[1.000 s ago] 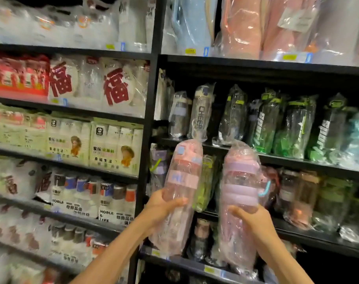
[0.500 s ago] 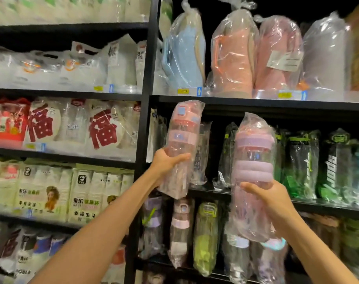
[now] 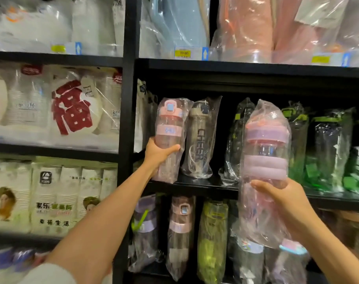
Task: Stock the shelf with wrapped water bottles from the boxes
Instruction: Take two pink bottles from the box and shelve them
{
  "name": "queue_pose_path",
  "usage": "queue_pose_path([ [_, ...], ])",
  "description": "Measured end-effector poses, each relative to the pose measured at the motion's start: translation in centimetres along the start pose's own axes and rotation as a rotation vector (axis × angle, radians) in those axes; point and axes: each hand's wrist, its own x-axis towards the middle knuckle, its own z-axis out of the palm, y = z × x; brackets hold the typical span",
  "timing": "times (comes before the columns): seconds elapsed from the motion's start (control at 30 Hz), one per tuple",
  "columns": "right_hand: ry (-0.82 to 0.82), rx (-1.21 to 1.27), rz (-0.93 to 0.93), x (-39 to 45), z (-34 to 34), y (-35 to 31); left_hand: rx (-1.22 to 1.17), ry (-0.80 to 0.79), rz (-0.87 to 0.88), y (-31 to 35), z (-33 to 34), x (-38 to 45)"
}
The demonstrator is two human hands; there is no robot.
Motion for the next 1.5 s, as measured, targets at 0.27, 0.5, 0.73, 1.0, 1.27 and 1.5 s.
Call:
queue_pose_path([
  [0.27,0.057,0.014,-0.003,1.0,0.5,1.9,0.051,0.081,-0.01,-2.2,1.2,1.0],
  [0.5,0.009,0.024,0.01,1.1,-0.4,2.0,0.205,0.004,-0.017,-1.8,0.6,0.3],
  [0.73,0.042,0.065,0.075,1.6,-1.9,1.3,0.433,0.007,0.154,-0.9,-1.2,-3.2],
  [1.0,0.052,0.026,0.045,4.6,0.5,1.0,1.342,-0.308,1.443,-5.3,-2.5,-7.8],
  [1.27,0.179,-0.02,0.0,9.9,7.1,1.3,1.574,-0.477,1.409,-7.0,-4.7,-6.1],
  [1.5,0.298,-0.152,0.051,12.3,11.0,3.7,1.527,-0.508,1.466,-6.9,-5.2,-5.6],
])
